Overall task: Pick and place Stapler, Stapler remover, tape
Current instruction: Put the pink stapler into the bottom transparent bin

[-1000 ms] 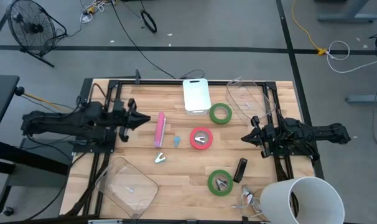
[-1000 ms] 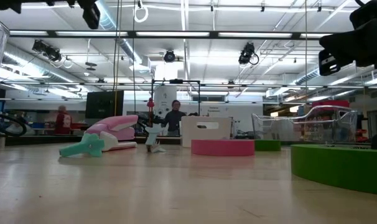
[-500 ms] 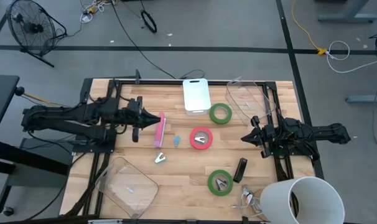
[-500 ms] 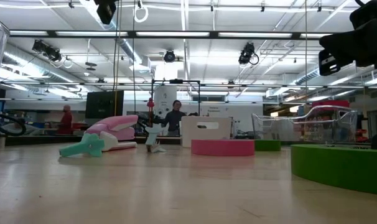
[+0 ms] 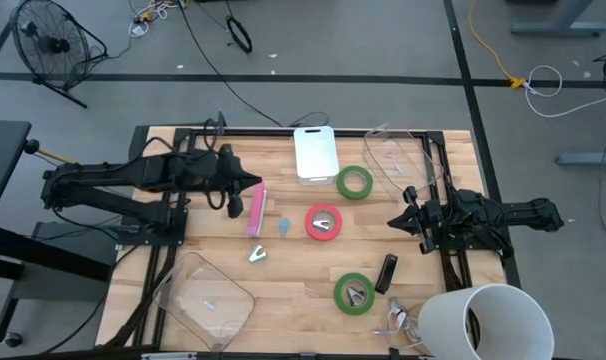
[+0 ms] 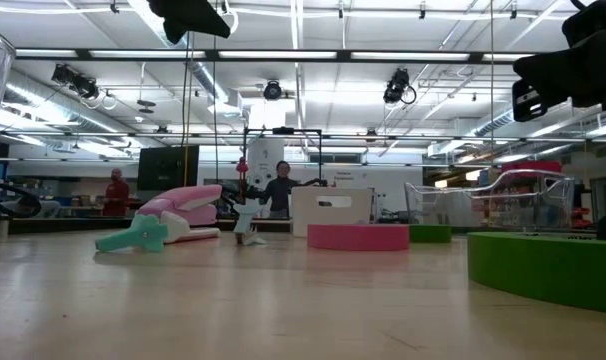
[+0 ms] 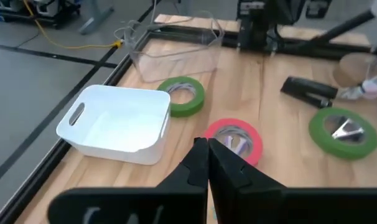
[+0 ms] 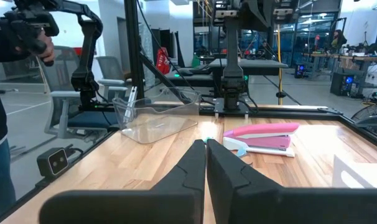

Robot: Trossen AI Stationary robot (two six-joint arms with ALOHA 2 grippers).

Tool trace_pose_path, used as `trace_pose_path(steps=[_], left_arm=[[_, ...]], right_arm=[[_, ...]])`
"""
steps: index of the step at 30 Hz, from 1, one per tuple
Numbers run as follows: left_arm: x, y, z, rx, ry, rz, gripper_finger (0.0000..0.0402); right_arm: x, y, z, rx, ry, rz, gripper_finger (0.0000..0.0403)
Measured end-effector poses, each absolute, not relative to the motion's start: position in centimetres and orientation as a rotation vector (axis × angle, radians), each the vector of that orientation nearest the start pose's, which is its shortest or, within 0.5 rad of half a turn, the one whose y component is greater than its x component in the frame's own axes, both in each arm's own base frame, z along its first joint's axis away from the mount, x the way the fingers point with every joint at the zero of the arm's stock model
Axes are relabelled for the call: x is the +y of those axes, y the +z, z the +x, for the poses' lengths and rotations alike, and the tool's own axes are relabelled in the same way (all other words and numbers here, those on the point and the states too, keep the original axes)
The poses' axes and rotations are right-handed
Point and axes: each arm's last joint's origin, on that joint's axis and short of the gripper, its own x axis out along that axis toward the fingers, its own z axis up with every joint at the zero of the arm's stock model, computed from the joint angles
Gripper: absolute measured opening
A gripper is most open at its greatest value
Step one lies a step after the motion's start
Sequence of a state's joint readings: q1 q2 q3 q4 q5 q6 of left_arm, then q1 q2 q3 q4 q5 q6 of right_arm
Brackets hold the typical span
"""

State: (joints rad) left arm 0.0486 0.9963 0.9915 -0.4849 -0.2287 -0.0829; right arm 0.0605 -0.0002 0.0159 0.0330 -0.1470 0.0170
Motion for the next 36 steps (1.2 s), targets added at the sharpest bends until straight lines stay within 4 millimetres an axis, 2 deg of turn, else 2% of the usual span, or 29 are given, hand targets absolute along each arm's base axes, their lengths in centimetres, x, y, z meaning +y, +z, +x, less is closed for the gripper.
trace_pose_path(steps=[5, 16, 20, 24, 29, 36], left_arm=[[1.8, 33.0, 21.5, 0.533, 0.336, -0.022, 0.0012], [2.3, 30.9, 23.3, 0.612, 0.460, -0.126, 0.0014], [2.9, 29.6, 23.7, 0.676, 0.532, -0.232, 0.0027], [3.6, 28.4, 24.1, 0.738, 0.610, -0.320, 0.0066], [4.4, 26.7, 24.8, 0.795, 0.698, -0.417, 0.0137], [5.2, 24.9, 25.8, 0.864, 0.710, -0.524, 0.0233]], right_arm=[[1.0, 17.2, 9.6, -0.047, 0.208, 0.015, 0.0020], [1.0, 17.2, 9.6, -0.047, 0.208, 0.015, 0.0020], [1.0, 17.2, 9.6, -0.047, 0.208, 0.015, 0.0020], [1.0, 17.2, 9.6, -0.047, 0.208, 0.015, 0.0020], [1.0, 17.2, 9.6, -0.047, 0.208, 0.015, 0.0020], [1.0, 17.2, 9.6, -0.047, 0.208, 0.015, 0.0020]])
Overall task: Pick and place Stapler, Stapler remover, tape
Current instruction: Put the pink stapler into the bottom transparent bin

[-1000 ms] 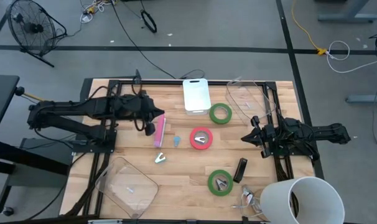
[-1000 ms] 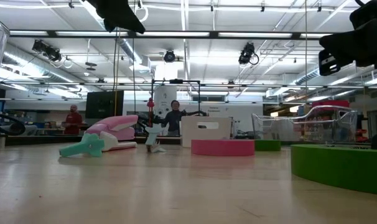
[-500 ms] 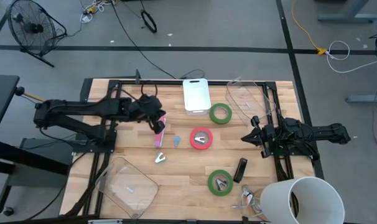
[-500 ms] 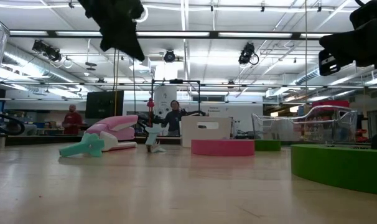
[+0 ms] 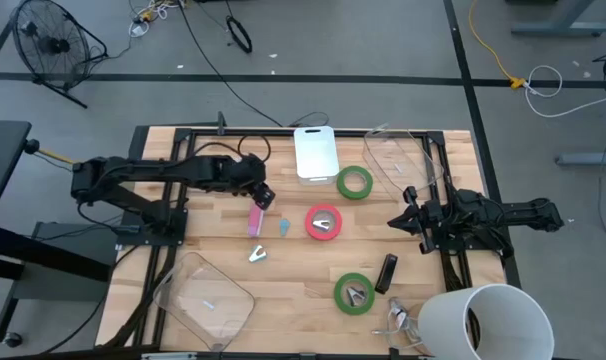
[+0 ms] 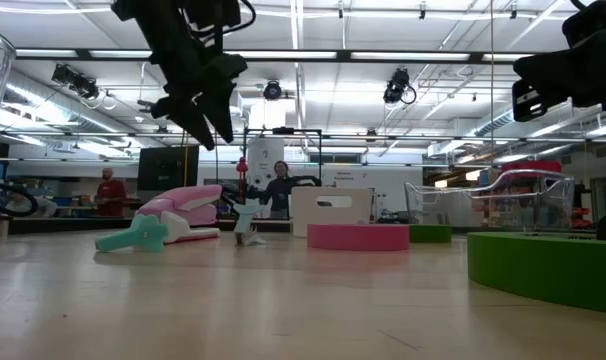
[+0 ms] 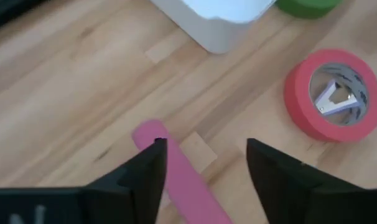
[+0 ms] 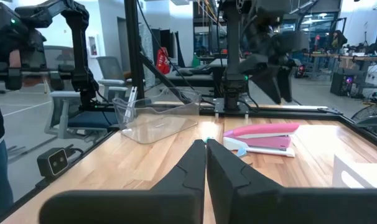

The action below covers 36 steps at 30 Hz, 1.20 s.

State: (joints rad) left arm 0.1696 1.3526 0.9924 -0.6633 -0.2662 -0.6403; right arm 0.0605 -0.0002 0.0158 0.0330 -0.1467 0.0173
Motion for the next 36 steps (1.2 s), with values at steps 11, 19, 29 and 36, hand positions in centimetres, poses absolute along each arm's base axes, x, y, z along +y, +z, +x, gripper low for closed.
trace_pose_path(steps=[11, 19, 29, 36], left_arm=[[5.2, 24.0, 25.9, 0.935, 0.706, -0.546, 0.0291], [5.9, 23.4, 25.2, 0.996, 0.782, -0.606, 0.0291], [6.0, 22.3, 25.8, 1.024, 0.822, -0.662, 0.0291], [6.2, 20.4, 26.6, 1.087, 0.860, -0.677, 0.0291]], right_arm=[[1.0, 17.2, 9.6, -0.048, 0.208, 0.015, 0.0020], [1.0, 17.2, 9.6, -0.047, 0.208, 0.015, 0.0020], [1.0, 17.2, 9.6, -0.048, 0.208, 0.015, 0.0020], [1.0, 17.2, 9.6, -0.047, 0.208, 0.015, 0.0020]])
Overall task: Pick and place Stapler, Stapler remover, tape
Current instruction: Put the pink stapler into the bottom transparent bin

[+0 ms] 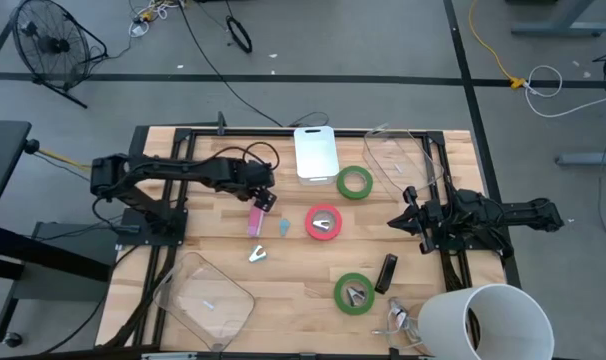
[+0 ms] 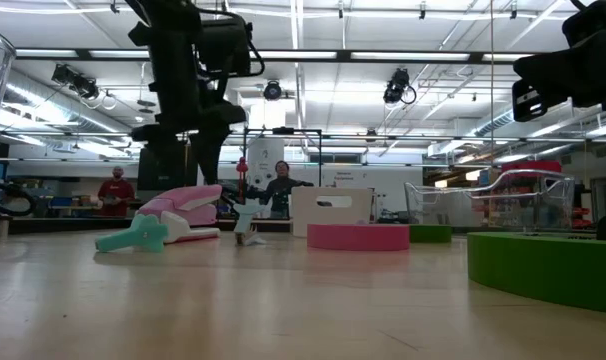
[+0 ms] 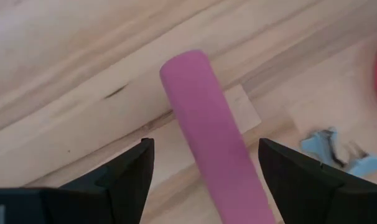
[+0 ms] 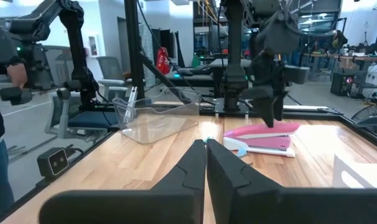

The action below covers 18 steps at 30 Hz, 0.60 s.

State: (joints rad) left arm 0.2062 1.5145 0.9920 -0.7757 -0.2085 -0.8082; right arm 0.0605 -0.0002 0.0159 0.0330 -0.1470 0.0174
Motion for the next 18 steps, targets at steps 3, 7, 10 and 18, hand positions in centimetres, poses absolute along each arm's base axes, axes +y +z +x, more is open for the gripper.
trace_pose_path(steps=[3, 7, 10, 18], left_arm=[[6.2, 19.7, 26.9, 1.113, 0.868, -0.672, 0.0291], [6.3, 18.6, 27.5, 1.136, 0.865, -0.678, 0.0291], [6.4, 17.8, 28.0, 1.142, 0.864, -0.716, 0.0291], [6.3, 16.9, 28.2, 1.178, 0.878, -0.773, 0.0290]], right_arm=[[1.0, 17.2, 9.6, -0.048, 0.208, 0.015, 0.0020], [1.0, 17.2, 9.6, -0.047, 0.208, 0.015, 0.0020], [1.0, 17.2, 9.6, -0.047, 0.208, 0.015, 0.0020], [1.0, 17.2, 9.6, -0.048, 0.208, 0.015, 0.0020]])
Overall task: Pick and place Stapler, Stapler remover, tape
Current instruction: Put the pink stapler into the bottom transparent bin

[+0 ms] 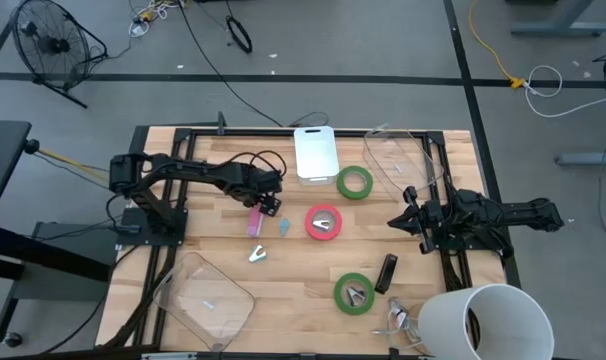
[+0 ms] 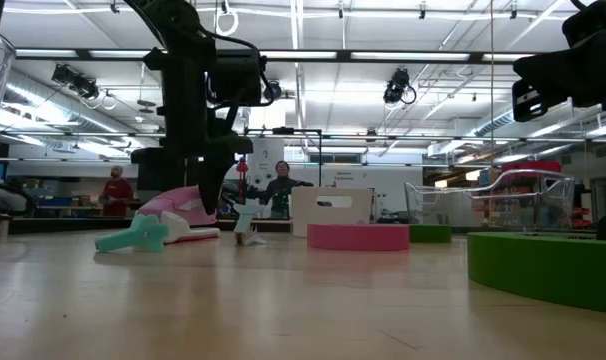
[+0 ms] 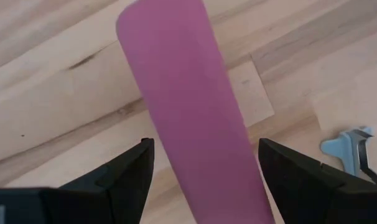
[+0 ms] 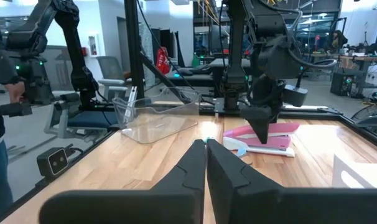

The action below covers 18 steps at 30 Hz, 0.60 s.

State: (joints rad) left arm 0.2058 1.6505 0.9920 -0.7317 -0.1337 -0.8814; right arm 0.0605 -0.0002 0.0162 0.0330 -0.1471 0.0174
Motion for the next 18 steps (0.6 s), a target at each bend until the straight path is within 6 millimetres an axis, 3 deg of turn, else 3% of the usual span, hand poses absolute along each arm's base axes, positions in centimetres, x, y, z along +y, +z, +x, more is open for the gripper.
trace_pose_path(steps=[4, 15, 18], left_arm=[[6.26, 16.93, 28.16, 1.181, 0.879, -0.773, 0.0273], [6.19, 16.94, 28.16, 1.195, 0.855, -0.786, 0.0152], [6.17, 16.93, 28.15, 1.199, 0.849, -0.787, 0.0138]], right_arm=[[1.00, 17.22, 9.58, -0.048, 0.208, 0.015, 0.0020], [1.00, 17.23, 9.58, -0.048, 0.208, 0.015, 0.0020], [1.00, 17.21, 9.58, -0.047, 0.208, 0.015, 0.0020]])
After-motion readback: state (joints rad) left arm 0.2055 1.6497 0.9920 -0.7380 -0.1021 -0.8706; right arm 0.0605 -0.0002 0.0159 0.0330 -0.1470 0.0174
